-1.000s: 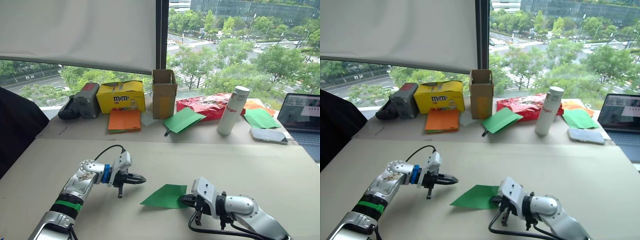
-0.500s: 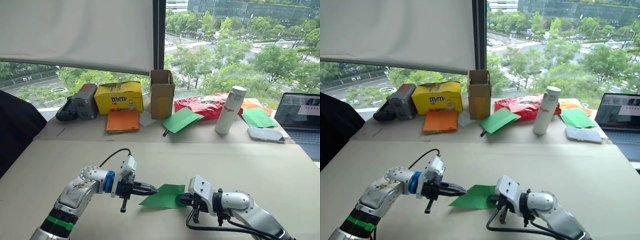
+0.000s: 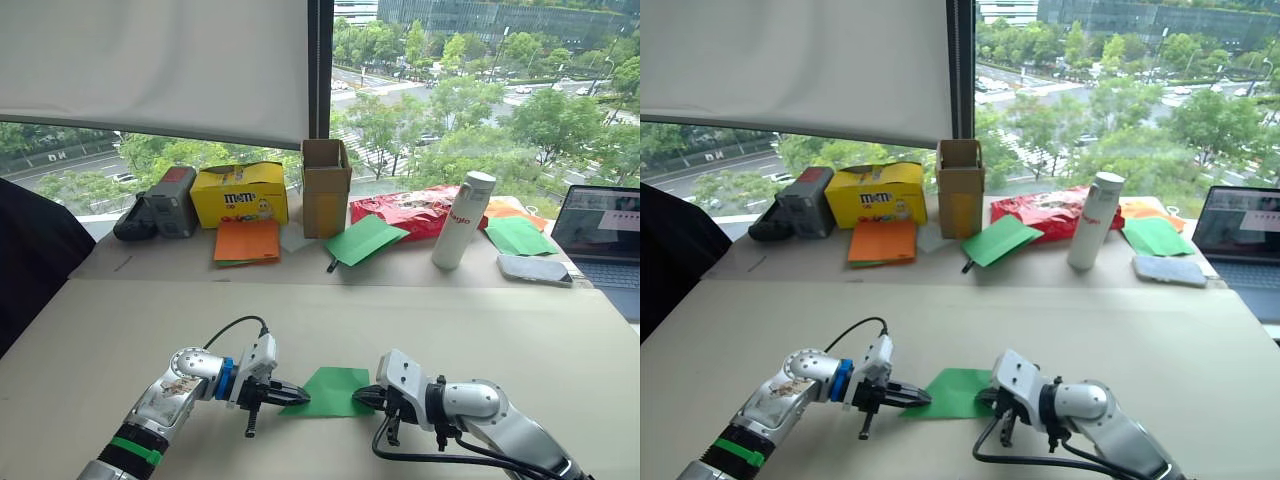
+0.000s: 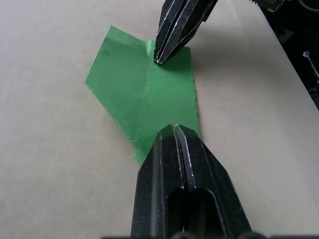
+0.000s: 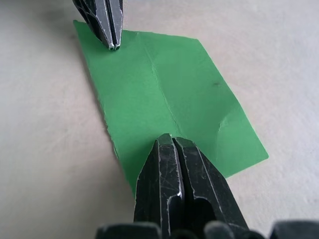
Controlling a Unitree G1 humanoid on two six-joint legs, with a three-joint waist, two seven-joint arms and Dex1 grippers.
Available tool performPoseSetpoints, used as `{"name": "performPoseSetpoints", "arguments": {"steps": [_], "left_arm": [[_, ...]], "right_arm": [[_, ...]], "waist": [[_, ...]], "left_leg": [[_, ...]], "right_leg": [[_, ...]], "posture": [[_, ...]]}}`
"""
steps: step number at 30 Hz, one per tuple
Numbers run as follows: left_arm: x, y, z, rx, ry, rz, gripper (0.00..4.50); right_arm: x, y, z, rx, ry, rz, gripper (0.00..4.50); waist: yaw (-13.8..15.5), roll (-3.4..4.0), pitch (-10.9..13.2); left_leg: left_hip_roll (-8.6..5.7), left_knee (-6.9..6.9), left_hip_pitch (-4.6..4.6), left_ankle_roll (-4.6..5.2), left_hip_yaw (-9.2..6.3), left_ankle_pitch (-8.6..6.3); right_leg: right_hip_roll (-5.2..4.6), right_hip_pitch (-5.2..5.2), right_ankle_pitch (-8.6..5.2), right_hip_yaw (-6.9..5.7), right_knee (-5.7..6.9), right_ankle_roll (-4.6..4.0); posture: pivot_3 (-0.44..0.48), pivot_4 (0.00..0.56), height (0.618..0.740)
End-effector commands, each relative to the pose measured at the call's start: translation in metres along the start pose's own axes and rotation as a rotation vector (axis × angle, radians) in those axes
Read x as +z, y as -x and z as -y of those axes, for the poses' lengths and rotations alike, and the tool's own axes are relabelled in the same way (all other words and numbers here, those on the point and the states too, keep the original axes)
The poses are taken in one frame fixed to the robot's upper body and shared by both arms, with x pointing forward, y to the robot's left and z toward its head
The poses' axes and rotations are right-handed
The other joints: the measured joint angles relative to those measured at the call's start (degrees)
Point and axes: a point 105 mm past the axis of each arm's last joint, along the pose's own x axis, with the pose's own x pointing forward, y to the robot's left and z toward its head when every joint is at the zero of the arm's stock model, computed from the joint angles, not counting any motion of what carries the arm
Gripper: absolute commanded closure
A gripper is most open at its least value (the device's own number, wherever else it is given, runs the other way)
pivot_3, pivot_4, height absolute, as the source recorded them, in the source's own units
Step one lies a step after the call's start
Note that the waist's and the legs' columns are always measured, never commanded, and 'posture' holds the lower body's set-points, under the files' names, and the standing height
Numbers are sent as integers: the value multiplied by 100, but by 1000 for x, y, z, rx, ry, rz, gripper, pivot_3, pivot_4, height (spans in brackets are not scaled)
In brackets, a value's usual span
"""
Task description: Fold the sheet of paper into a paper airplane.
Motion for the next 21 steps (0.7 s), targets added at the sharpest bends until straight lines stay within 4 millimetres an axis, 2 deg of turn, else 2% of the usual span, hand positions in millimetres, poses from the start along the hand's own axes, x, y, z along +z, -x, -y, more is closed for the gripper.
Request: {"name": "performPoseSetpoints", "arguments": {"steps": [1, 7, 14, 21], "left_arm": [[3, 1, -3, 12, -32, -4, 4457], [-4, -1, 1, 9, -43, -31, 4457], [-2, -3, 2, 10, -45, -26, 4457], [15, -2, 3, 14, -33, 48, 4457]], "right_arm": [[5, 5, 5, -13, -2, -7, 4500], [13, 6, 7, -10, 3, 18, 4500], [19, 9, 14, -33, 4, 39, 4500], [21, 8, 7, -4, -28, 60, 4500]], "waist": [[30, 1, 0], [71, 3, 3], [70, 7, 5], [71, 5, 7]], "left_leg": [[-1, 0, 0, 0, 0, 0], [-4, 0, -1, 0, 0, 0], [-4, 0, -5, 0, -1, 0], [-4, 0, -6, 0, -2, 0]], "right_leg": [[-1, -2, 0, 0, 0, 0], [-6, -13, 1, -3, -8, -1], [-8, -12, 1, -4, -9, 0], [-8, -12, 1, -5, -10, 0]], "posture": [[0, 150, 740], [0, 150, 740], [0, 150, 740], [0, 150, 740]]}}
